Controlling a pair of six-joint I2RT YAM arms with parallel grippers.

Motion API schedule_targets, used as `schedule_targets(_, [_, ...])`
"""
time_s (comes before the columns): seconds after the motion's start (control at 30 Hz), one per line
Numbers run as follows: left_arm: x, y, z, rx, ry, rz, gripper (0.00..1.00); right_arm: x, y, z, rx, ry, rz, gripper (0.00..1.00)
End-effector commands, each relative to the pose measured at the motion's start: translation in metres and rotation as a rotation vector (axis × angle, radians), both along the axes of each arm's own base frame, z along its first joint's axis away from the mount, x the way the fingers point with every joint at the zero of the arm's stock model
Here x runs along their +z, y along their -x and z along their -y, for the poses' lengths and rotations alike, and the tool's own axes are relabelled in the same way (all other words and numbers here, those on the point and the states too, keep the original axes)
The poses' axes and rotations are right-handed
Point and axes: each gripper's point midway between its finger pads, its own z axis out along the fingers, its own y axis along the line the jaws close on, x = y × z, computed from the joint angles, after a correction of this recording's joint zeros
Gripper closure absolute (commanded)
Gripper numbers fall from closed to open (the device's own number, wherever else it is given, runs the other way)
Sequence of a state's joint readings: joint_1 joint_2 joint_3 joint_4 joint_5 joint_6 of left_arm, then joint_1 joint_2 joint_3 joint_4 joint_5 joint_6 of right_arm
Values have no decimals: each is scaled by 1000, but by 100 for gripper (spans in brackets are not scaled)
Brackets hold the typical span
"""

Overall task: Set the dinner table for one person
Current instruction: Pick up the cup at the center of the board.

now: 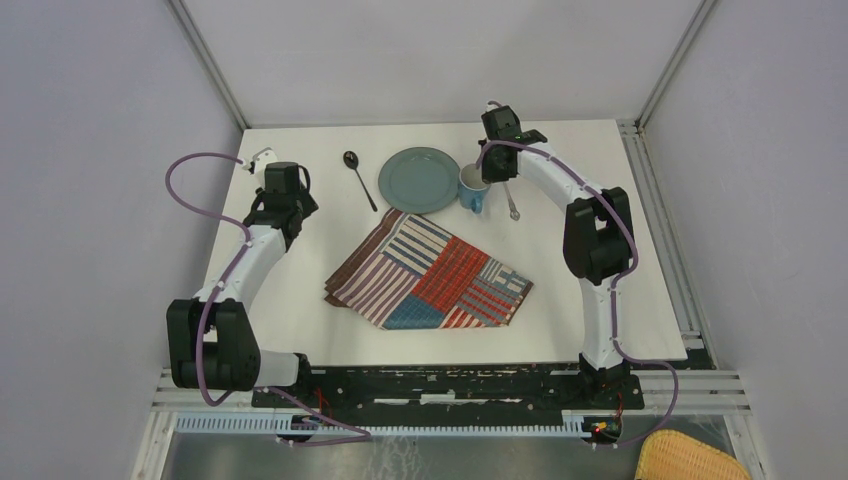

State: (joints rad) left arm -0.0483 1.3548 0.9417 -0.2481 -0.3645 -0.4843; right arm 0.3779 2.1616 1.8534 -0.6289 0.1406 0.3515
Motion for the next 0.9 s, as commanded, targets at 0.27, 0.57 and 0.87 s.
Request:
schedule_targets(0.27, [18,-10,-2,-12,-39,42,48,88,-27,22,-92,-34,164,100])
schedule_targets(0.57, [17,-12,0,-18,-26,47,48,96,-34,83,-222,-7,163,100])
schedule_targets(0.87, [16,-16,2,-22,-14,49,48,102,-45,136,-334,59,165,100])
